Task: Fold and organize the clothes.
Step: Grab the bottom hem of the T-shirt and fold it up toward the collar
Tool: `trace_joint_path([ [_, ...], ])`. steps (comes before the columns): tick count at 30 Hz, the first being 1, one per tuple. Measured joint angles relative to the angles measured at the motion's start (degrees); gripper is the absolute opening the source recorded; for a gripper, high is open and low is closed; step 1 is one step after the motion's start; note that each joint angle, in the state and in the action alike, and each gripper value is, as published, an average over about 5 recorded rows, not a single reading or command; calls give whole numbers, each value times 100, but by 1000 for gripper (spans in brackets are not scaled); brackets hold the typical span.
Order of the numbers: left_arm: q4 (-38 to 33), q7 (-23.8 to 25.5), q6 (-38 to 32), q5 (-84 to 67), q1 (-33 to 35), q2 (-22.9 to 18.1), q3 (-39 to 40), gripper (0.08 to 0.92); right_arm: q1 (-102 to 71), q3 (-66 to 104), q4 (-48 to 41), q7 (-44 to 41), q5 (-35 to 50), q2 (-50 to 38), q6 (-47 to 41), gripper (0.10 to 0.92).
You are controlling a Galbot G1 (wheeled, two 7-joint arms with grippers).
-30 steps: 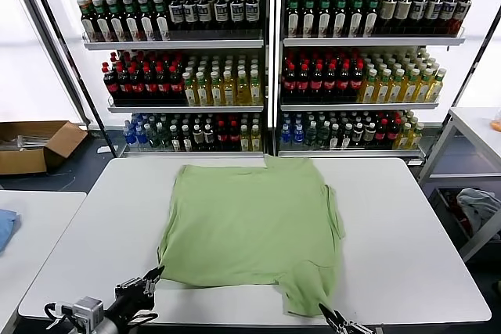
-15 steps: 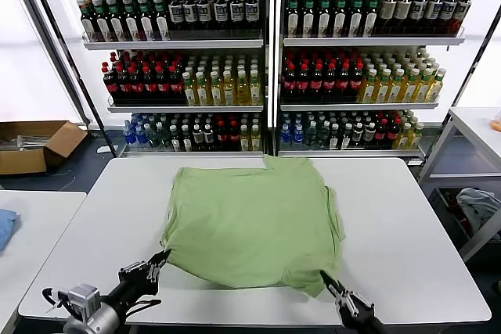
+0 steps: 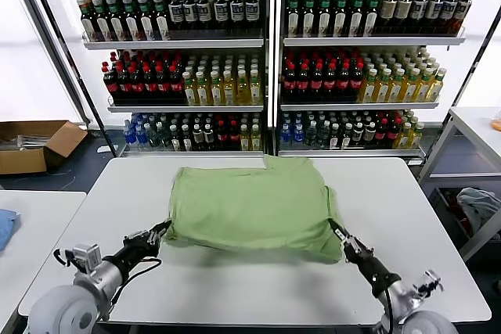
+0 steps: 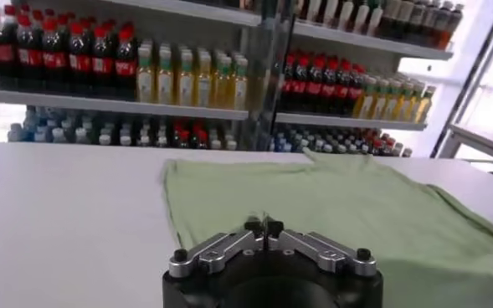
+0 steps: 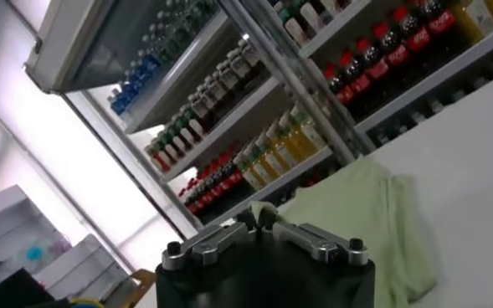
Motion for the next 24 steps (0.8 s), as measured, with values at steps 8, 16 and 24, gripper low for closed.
trace_joint_path([
  [8, 825, -27, 14, -74, -601, -106, 260, 152, 566, -367, -511, 188, -681, -29, -54, 271],
  [16, 1010, -127, 21, -75, -666, -34, 194, 377, 461, -362, -446, 441, -1480, -137, -55, 496],
  [24, 862, -200, 29, -6, -346, -90, 132, 602, -82, -248, -130, 614, -2154, -177, -81, 730],
])
